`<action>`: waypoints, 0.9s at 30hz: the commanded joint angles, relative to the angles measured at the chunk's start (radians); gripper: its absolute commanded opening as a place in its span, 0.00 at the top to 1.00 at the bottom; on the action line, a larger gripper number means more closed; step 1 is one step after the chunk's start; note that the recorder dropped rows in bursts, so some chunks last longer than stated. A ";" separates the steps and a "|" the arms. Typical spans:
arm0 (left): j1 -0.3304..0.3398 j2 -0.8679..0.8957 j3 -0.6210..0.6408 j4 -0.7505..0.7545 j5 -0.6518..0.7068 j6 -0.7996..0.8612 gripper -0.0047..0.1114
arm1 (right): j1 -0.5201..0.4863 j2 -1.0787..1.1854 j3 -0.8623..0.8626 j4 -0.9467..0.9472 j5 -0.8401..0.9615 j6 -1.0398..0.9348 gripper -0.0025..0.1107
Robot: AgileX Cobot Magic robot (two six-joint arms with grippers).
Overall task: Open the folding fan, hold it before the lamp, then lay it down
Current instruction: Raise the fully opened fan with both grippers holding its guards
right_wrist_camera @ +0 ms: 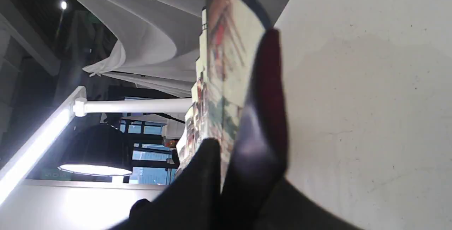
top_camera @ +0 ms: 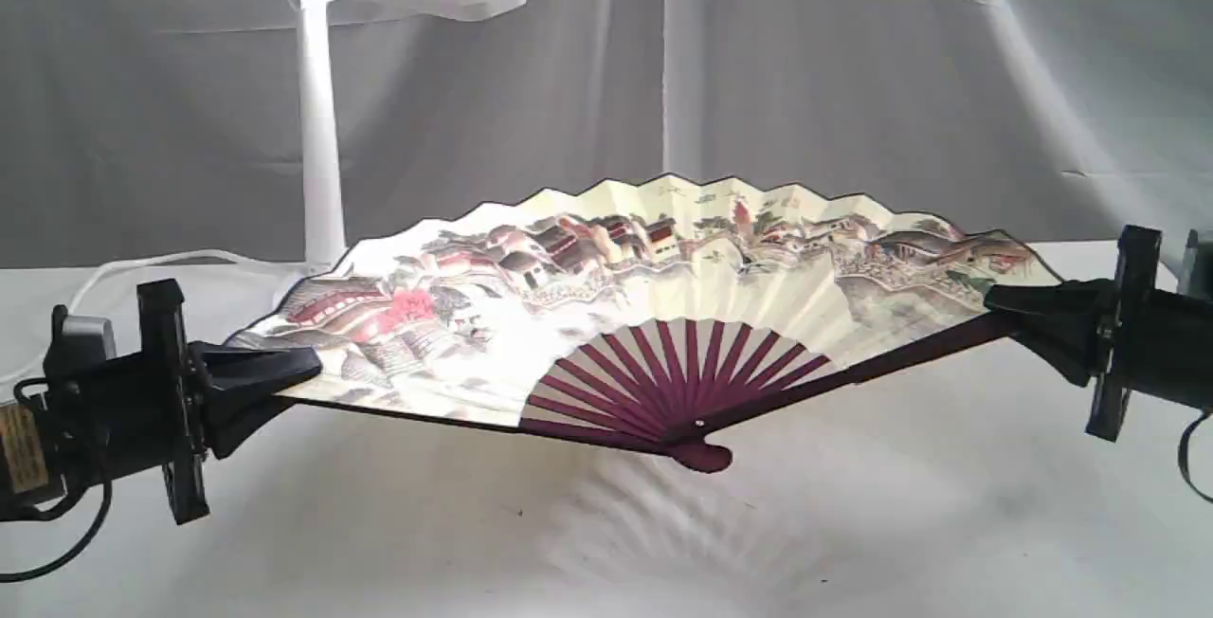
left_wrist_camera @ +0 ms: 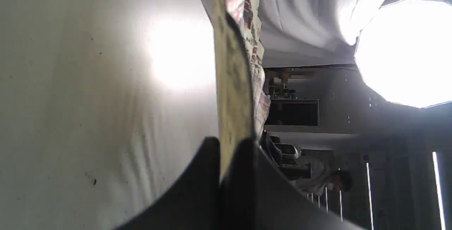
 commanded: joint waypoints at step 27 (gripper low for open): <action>0.029 -0.190 0.029 -0.148 0.007 -0.119 0.96 | 0.032 -0.220 -0.113 0.022 -0.082 0.173 0.98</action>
